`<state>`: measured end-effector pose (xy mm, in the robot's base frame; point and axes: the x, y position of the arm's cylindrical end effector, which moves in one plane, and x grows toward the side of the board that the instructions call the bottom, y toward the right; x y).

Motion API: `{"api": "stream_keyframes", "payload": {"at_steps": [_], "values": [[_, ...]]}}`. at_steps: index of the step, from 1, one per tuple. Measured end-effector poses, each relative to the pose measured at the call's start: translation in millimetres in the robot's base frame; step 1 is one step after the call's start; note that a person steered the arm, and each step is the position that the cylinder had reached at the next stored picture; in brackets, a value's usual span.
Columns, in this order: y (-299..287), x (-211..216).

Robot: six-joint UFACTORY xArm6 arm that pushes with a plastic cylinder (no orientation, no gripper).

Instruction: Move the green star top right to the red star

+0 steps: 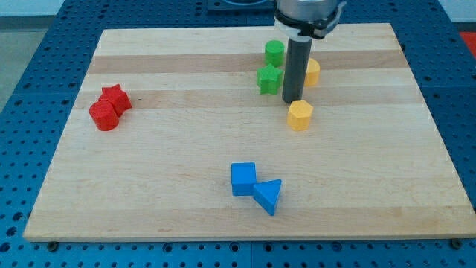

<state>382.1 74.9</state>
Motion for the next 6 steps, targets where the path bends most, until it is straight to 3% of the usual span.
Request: {"api": "stream_keyframes", "payload": {"at_steps": [2,6], "values": [[-12.2,-20.7],[-134.5,-78.0]]}}
